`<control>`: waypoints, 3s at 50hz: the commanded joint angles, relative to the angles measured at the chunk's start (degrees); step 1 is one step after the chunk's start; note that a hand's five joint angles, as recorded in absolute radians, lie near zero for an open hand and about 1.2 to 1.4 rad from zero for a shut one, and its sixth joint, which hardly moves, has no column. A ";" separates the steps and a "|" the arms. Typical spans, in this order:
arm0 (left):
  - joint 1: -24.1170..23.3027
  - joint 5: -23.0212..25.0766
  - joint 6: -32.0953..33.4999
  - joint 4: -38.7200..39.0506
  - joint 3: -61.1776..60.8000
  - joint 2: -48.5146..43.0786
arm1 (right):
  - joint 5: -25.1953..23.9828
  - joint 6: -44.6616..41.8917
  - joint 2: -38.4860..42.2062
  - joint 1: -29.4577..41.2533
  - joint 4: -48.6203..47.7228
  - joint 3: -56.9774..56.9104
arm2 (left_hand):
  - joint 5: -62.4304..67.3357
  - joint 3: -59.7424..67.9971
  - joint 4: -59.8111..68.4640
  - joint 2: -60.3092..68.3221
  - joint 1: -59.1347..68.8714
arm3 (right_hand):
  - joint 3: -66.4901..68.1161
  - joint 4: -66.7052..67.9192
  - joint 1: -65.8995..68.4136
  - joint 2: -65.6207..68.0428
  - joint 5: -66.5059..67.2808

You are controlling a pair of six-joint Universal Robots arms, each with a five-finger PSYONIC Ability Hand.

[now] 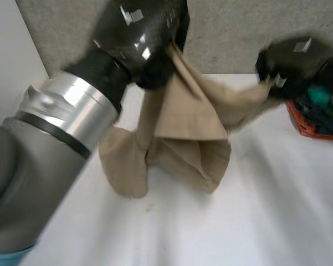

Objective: Fold the laundry.

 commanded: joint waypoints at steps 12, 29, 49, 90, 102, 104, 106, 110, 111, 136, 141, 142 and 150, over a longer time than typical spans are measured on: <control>20.10 5.01 -7.28 -0.69 9.78 0.90 | 6.91 9.33 10.62 6.57 2.90 -34.00 | 12.60 11.88 11.22 11.30 13.81 | 11.86 11.44 15.07 12.52 13.50; 23.37 8.35 -12.83 14.69 33.24 -40.94 | 25.74 6.78 46.06 13.89 -24.94 -46.60 | -1.54 -2.26 -2.92 -2.84 -0.34 | -11.74 -12.15 -8.53 -11.07 -10.09; 21.79 -4.39 -11.42 7.67 24.23 -28.32 | 22.77 -3.15 33.96 13.98 -14.43 -36.33 | -51.98 -52.70 -53.36 -53.28 -50.78 | -58.14 -58.56 -54.93 -57.48 -56.50; 8.60 -5.36 -4.13 6.60 -15.88 -25.13 | 9.75 -11.24 29.28 7.65 -30.40 16.51 | -39.19 -39.91 -40.57 -40.49 -37.98 | -33.50 -33.92 -30.29 -32.84 -31.86; 18.26 -10.02 10.54 7.40 -12.27 -28.48 | 10.19 -11.24 31.13 7.74 -36.03 15.46 | -38.51 -39.24 -39.90 -39.81 -37.31 | -33.00 -33.41 -29.78 -32.33 -31.35; 19.59 -9.76 12.22 7.40 -12.19 -29.26 | 10.54 -11.50 31.83 7.74 -36.91 15.02 | -38.18 -38.90 -39.56 -39.48 -36.97 | -32.83 -33.24 -29.62 -32.16 -31.18; 20.03 -9.76 12.83 7.40 -12.27 -29.71 | 10.54 -11.59 32.27 7.83 -37.17 14.58 | -37.84 -38.56 -39.22 -39.14 -36.64 | -32.66 -33.07 -29.45 -31.99 -31.02; 19.33 -9.58 13.01 7.40 -12.45 -29.97 | 10.80 -11.68 33.86 7.92 -37.26 13.61 | -34.32 -35.04 -35.70 -35.62 -33.12 | -31.49 -31.90 -28.28 -30.82 -29.84; 19.24 -9.58 12.93 7.48 -12.62 -30.06 | 10.89 -11.68 34.47 8.18 -37.26 13.09 | -28.81 -29.54 -30.19 -30.11 -27.61 | -27.32 -27.73 -24.11 -26.65 -25.67; 17.92 -4.31 11.43 4.95 -23.60 -9.94 | 17.74 -12.29 20.94 10.55 -26.11 16.25 | -45.07 -45.80 -46.46 -46.37 -43.87 | 11.86 11.44 15.07 12.52 13.50; 16.08 -4.31 10.47 0.20 -27.30 -4.67 | 18.71 -12.21 22.34 12.31 -25.57 16.42 | -43.57 -44.29 -44.95 -44.87 -42.36 | 11.86 11.44 15.07 12.52 13.50; 15.29 -4.31 10.03 -0.33 -28.00 -3.70 | 18.98 -12.21 22.52 12.31 -25.57 16.42 | -42.23 -42.95 -43.61 -43.53 -41.02 | 11.86 11.44 15.07 12.52 13.50; 8.61 -4.04 0.90 -0.17 -32.58 -3.06 | 20.39 -11.42 23.14 12.40 -25.75 17.04 | -30.26 -30.98 -31.64 -31.56 -29.06 | 11.86 11.44 15.07 12.52 13.50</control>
